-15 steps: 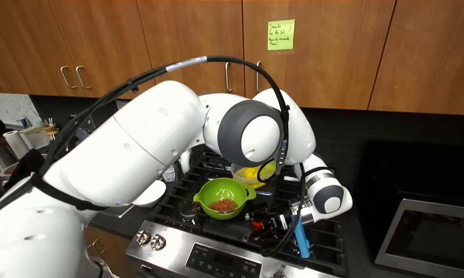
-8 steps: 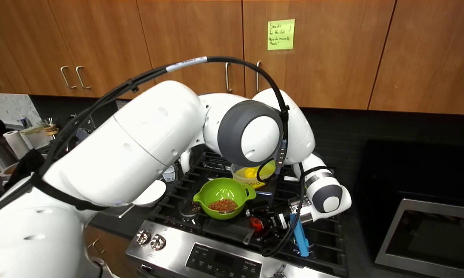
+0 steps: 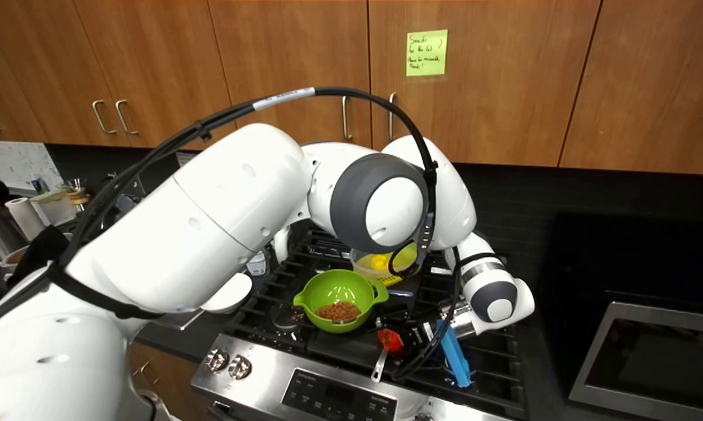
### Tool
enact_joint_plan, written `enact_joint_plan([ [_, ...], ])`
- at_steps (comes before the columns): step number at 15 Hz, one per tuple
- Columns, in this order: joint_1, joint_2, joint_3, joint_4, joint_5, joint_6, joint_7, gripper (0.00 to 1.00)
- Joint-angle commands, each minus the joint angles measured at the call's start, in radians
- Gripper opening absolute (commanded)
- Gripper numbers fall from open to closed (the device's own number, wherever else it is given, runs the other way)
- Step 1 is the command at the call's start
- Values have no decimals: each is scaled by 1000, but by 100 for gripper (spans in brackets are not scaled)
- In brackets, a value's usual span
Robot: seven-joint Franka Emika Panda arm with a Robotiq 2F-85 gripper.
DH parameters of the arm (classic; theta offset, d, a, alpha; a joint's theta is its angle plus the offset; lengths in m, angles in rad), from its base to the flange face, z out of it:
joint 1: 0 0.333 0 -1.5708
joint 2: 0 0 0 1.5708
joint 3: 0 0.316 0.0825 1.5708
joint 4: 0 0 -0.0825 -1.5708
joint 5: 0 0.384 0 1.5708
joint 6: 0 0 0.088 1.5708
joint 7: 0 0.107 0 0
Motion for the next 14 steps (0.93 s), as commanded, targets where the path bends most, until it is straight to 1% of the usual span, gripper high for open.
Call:
enact_joint_plan([
  [1,-14,3,16,6,-11,1,9,100],
  [7,-5,-4,26,22,-16,-1,11,100],
  [14,-24,4,27,22,-7,-9,7,100],
])
